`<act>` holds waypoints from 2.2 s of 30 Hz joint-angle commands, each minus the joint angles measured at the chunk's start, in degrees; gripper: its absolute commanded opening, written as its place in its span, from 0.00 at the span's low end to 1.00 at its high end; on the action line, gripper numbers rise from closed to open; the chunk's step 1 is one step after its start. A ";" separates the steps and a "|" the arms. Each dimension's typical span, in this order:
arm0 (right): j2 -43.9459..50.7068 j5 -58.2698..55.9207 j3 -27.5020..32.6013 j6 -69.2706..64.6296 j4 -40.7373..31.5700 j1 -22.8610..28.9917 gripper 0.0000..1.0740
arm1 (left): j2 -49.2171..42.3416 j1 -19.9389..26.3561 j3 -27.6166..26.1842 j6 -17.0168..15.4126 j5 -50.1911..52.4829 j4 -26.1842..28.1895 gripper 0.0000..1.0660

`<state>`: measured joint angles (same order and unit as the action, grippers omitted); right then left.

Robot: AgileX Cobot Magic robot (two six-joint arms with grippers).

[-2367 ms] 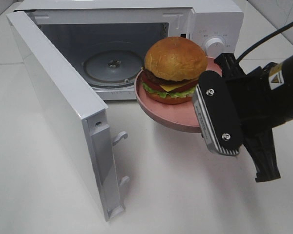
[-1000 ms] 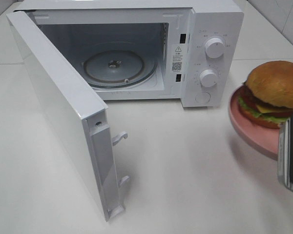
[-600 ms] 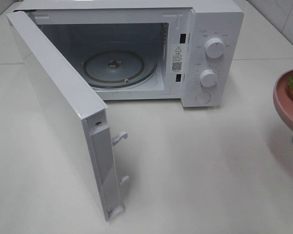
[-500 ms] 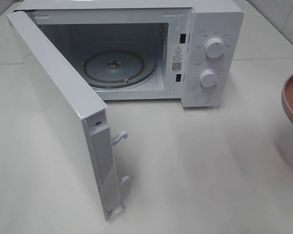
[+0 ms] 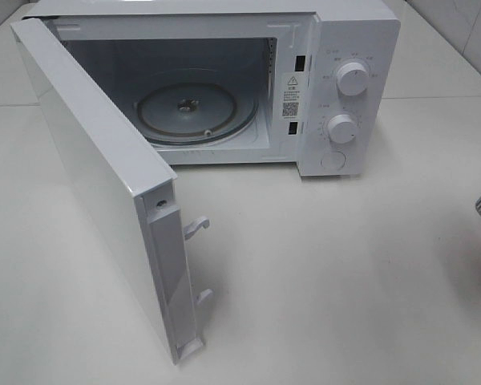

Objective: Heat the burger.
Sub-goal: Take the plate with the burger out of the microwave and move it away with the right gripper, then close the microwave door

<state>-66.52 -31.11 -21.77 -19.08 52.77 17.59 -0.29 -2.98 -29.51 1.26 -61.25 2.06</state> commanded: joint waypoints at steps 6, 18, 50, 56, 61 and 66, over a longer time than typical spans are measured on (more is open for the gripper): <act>-7.62 -1.38 -0.74 -12.89 9.80 -4.07 0.07 | -0.92 0.17 -0.06 -0.06 -0.11 0.00 0.95; -13.41 4.01 -0.86 -22.86 13.87 -9.00 0.08 | -0.92 0.17 -0.06 -0.06 -0.11 0.00 0.95; -15.81 8.94 -5.04 -24.75 -4.18 -9.00 0.63 | -0.92 0.17 -0.06 -0.06 -0.11 0.00 0.95; -12.49 5.56 -8.48 -19.14 -13.98 -8.94 0.66 | -0.92 0.17 -0.06 -0.06 -0.11 0.00 0.95; -8.59 0.11 -11.00 2.06 -35.18 -8.94 0.66 | -0.92 0.17 -0.06 -0.06 -0.11 0.00 0.95; -3.95 -6.36 -12.66 15.30 -50.42 -8.94 0.66 | -0.92 0.17 -0.06 -0.06 -0.11 0.00 0.95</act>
<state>-70.99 -36.21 -34.09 -6.53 4.64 8.94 -0.29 -2.98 -29.51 1.26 -61.25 2.06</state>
